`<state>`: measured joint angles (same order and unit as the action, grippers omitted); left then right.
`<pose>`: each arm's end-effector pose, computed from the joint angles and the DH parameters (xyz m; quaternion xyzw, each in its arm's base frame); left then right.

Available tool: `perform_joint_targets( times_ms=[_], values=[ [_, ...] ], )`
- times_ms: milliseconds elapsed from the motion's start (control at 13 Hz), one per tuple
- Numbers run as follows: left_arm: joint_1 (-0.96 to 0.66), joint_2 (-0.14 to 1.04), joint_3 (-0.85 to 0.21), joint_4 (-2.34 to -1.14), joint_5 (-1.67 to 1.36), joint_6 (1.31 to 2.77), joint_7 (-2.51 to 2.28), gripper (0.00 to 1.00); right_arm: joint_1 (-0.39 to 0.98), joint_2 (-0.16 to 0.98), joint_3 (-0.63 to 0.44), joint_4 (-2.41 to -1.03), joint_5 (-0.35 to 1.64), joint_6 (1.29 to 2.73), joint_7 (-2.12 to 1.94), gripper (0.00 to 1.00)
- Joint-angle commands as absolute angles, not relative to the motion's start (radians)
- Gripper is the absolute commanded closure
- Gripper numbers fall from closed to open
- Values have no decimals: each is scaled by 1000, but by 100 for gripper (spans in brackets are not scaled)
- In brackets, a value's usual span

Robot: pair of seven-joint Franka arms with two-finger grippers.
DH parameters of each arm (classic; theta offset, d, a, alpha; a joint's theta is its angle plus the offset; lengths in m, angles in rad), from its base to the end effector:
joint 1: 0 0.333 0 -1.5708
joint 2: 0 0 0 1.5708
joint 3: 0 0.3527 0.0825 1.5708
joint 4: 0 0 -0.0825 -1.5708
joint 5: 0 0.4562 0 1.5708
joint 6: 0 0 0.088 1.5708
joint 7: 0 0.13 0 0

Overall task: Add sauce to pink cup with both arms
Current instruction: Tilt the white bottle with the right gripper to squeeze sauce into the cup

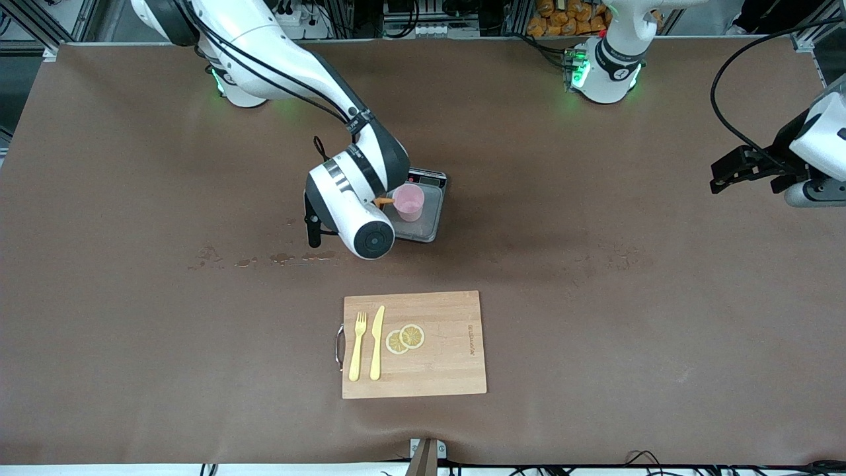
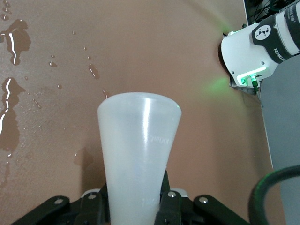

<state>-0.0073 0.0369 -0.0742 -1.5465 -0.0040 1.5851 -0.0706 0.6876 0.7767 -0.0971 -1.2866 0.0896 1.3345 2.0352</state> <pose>0.6387 -0.0518 0.6294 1.0000 -0.0054 0.0006 0.0034 0.5886 0.4262 0.2297 0.6983 -0.6217 -0.0980 0.3410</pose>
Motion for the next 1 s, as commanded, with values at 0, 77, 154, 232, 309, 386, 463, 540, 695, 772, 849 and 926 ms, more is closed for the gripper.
perform_joint_targets(
  times_ms=[0, 77, 154, 232, 309, 386, 463, 540, 695, 772, 849, 926],
  values=[
    [-8, 38, -60, -1562, -74, 1591, -63, 0, 703, 767, -101, -1282, 39, 1278, 2057, 67],
    [-9, 37, -60, -1565, -72, 1589, -64, 0, 709, 767, -103, -1282, 20, 1260, 2057, 68],
    [-9, 37, -61, -1565, -69, 1588, -64, 0, 710, 767, -101, -1279, 12, 1244, 2056, 68],
    [-9, 37, -61, -1563, -66, 1588, -64, 0, 710, 767, -103, -1276, 11, 1241, 2056, 68],
    [-9, 35, -61, -1563, -61, 1586, -66, 0, 707, 767, -103, -1276, 12, 1241, 2056, 69],
    [-9, 32, -61, -1562, -60, 1585, -69, 0, 707, 767, -103, -1275, 12, 1243, 2056, 69],
    [-8, 29, -61, -1560, -60, 1583, -68, 0, 706, 765, -101, -1275, 12, 1244, 2054, 70],
    [-9, 26, -61, -1557, -60, 1582, -72, 0, 700, 767, -101, -1266, 15, 1244, 2052, 70],
    [-9, 23, -66, -1557, -34, 1580, -74, 0, 678, 765, -101, -1244, 25, 1243, 2052, 70],
    [-9, 23, -67, -1557, -23, 1580, -75, 0, 680, 767, -101, -1246, 25, 1249, 2052, 70],
    [-14, 23, -69, -1555, -23, 1580, -80, 0, 678, 769, -101, -1246, 25, 1250, 2052, 70],
    [-15, 23, -69, -1555, -23, 1580, -84, 0, 675, 769, -100, -1244, 25, 1250, 2051, 70]
  ],
)
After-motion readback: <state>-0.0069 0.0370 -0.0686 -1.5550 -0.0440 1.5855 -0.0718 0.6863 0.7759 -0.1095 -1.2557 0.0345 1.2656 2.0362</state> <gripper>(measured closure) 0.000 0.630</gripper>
